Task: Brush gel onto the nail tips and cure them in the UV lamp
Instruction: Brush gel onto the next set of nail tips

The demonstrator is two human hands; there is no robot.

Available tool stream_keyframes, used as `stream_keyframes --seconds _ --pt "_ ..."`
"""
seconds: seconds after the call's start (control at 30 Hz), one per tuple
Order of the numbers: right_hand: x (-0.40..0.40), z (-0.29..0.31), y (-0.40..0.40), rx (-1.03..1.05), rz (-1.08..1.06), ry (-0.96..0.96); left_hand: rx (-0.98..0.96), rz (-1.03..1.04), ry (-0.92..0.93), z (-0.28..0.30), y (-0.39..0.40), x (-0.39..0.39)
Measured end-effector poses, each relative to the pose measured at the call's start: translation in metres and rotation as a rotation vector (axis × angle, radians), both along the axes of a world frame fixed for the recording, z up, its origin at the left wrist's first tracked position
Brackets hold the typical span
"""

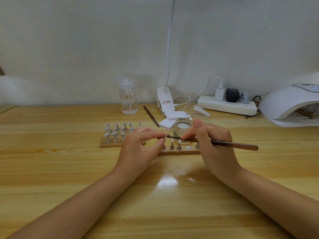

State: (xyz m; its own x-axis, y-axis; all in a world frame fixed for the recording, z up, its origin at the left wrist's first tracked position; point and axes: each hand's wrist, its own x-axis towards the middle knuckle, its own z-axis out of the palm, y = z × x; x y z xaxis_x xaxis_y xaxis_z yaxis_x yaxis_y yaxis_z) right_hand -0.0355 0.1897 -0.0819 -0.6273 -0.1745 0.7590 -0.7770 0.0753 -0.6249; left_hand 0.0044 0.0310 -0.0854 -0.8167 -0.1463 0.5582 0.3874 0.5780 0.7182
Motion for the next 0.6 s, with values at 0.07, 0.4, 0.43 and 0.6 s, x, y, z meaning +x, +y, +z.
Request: stream_keyframes --seconds 0.07,0.4,0.43,0.6 --pt "0.0001 -0.0001 0.0009 -0.013 -0.007 -0.029 0.003 -0.005 -0.007 0.0003 -0.0001 0.0004" --pt "0.0019 0.0029 -0.0027 -0.035 -0.001 -0.092 0.010 -0.033 -0.005 -0.0014 -0.0012 -0.0008" --pt "0.0023 0.0023 -0.0031 -0.031 0.002 -0.095 0.008 -0.030 -0.004 -0.0017 -0.0014 -0.0010" --pt "0.0030 0.0014 -0.0026 -0.079 0.033 -0.145 0.021 -0.020 -0.011 -0.0012 -0.0016 -0.0006"
